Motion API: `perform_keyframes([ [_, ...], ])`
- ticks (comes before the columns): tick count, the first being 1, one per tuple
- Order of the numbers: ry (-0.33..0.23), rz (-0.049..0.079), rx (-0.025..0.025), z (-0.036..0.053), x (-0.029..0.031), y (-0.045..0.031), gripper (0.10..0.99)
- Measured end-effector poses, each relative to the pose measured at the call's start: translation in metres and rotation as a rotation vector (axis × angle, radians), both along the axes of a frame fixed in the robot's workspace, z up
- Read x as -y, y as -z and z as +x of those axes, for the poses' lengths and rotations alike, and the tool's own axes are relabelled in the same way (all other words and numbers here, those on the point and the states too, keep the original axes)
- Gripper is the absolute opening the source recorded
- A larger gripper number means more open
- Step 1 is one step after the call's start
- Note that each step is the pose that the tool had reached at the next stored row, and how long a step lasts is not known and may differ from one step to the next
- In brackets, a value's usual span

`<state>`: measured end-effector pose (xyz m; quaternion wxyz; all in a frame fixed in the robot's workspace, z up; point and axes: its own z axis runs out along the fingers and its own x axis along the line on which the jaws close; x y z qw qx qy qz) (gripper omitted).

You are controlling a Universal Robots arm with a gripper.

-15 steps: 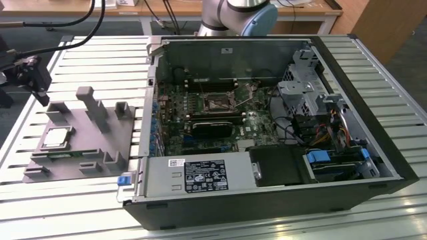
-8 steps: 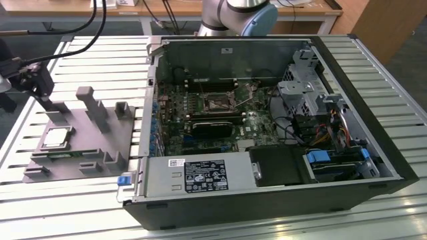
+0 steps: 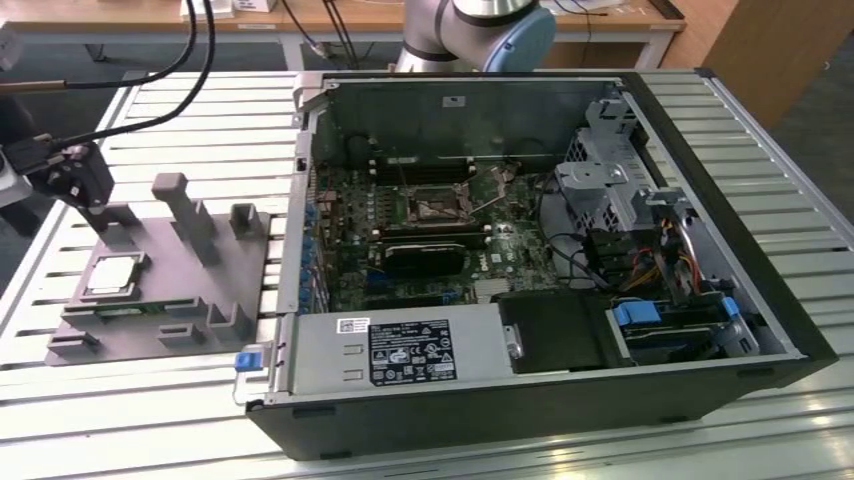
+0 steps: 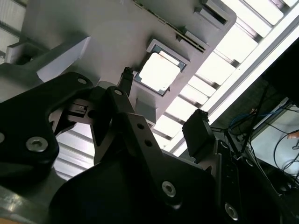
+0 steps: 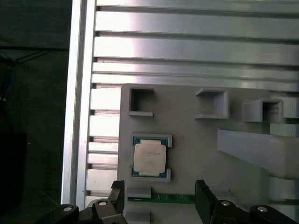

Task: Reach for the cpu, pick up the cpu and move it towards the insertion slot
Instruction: 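Pick up the cpu and move it towards the insertion slot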

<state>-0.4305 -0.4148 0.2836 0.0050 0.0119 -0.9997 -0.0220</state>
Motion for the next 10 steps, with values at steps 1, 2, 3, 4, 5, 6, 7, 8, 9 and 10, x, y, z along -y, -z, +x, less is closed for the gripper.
perform_keyframes([
  [1,0.000,0.001,0.0002,0.0000,0.0004,0.0019,0.706],
  [2,0.000,0.002,0.0002,-0.0002,0.0006,0.0037,0.706],
  [3,0.000,0.003,0.0002,-0.0003,0.0009,0.0055,0.706],
  [4,0.000,0.003,0.0002,-0.0004,0.0012,0.0072,0.706],
  [5,0.000,0.004,0.0002,-0.0005,0.0015,0.0092,0.706],
  [6,0.000,0.004,0.0002,-0.0006,0.0019,0.0110,0.706],
  [7,0.000,0.004,0.0000,-0.0006,0.0022,0.0127,0.706],
  [8,0.000,0.004,0.0001,-0.0007,0.0024,0.0145,0.718],
  [9,0.000,0.004,0.0002,-0.0007,0.0026,0.0164,0.718],
  [10,0.000,0.004,0.0001,-0.0008,0.0027,0.0181,0.773],
])
